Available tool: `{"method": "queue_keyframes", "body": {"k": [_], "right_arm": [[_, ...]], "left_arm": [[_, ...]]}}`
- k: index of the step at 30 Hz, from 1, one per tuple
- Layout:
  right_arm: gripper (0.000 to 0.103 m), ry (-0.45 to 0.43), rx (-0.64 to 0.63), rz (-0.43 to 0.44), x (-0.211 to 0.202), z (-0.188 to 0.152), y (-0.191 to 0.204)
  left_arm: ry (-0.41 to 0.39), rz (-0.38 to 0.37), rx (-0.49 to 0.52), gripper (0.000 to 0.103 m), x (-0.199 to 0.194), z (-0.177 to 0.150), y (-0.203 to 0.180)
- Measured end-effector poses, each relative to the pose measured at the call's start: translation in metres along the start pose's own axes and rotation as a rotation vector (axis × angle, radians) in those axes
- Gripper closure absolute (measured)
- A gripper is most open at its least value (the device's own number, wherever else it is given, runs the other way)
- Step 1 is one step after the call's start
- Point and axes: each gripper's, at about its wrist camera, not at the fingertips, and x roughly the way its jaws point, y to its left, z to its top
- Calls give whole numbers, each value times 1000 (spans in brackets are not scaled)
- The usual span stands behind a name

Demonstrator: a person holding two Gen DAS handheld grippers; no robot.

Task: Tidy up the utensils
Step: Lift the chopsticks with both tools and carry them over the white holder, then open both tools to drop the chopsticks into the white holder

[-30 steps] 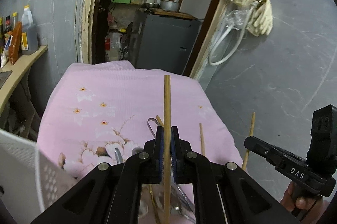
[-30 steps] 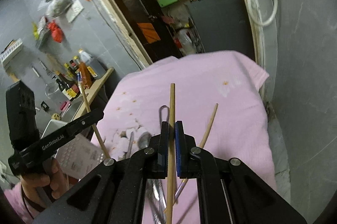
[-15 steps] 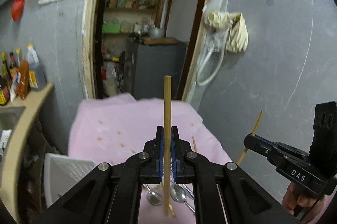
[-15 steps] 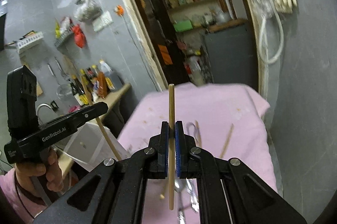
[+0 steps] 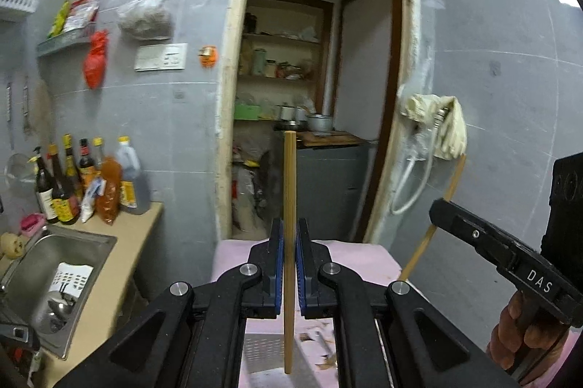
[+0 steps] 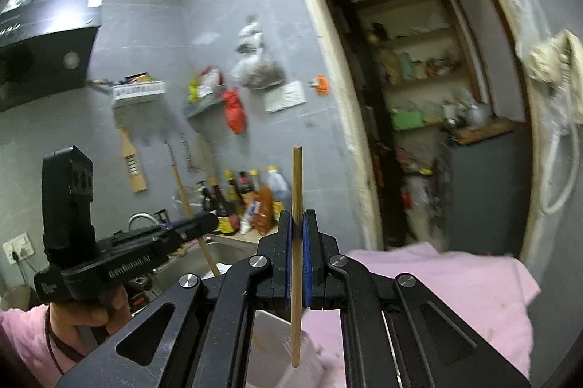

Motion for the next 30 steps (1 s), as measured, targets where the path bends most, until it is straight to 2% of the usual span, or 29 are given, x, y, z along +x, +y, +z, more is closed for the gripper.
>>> {"method": "queue_keyframes", "body": {"k": [3, 8, 14, 24, 30], "right_arm": [[98, 34, -17, 40, 24, -12, 11], [98, 118, -45, 56, 61, -42, 18], [98, 217, -17, 59, 87, -81, 5], [98, 323, 28, 56, 106, -118, -10], [96, 347, 66, 50, 103, -123, -18]], "left_arm": [[-7, 20, -21, 97, 6, -13, 12], [2, 44, -6, 97, 18, -40, 23], [39, 33, -30, 97, 35, -70, 32], [120, 4, -58, 97, 53, -94, 34], [170, 12, -107, 97, 58, -100, 40]]}}
